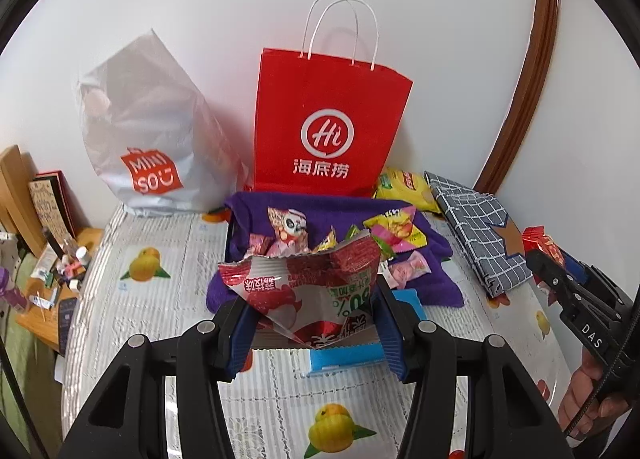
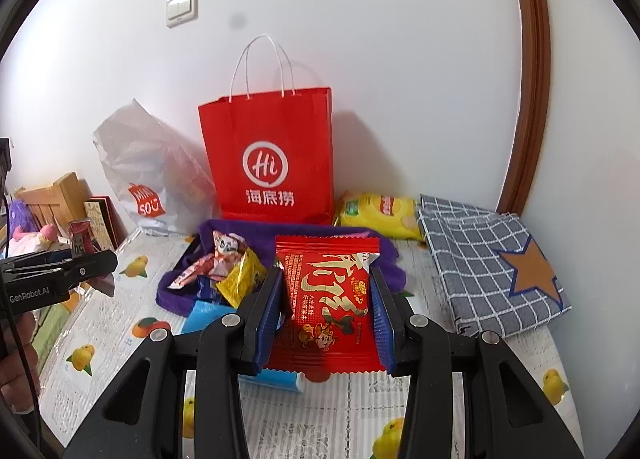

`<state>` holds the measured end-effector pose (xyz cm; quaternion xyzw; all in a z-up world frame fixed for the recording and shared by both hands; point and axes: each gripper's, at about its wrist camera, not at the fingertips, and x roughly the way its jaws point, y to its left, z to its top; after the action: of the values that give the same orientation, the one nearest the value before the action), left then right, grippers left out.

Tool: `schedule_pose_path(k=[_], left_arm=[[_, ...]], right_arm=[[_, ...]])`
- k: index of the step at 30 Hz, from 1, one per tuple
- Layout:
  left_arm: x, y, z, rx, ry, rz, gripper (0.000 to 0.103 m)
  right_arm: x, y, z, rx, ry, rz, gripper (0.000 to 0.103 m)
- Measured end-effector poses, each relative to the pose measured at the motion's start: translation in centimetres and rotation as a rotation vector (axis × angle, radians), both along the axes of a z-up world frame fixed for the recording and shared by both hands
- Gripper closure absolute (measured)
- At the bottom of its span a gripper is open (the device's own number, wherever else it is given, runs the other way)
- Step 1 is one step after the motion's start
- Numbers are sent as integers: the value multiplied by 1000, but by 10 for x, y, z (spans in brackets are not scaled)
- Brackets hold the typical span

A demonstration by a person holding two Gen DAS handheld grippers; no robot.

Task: Organize snacks
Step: 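Carry the red-white packet with the left tool while the right tool carries the red packet toward the towel, then lower both packets onto the towel and open both tools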

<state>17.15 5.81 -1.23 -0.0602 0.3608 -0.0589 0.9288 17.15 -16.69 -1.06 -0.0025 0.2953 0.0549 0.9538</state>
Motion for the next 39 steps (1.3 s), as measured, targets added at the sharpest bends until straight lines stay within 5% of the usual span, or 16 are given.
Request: schedule_pose_path(k=[20,39], left_arm=[[21,-3,30,23,-39,-12,52],[68,9,16,39,-10,15,52]], right_arm=[[20,4,27,-3,-48,4,61],[82,10,13,-9,-12,15,61]])
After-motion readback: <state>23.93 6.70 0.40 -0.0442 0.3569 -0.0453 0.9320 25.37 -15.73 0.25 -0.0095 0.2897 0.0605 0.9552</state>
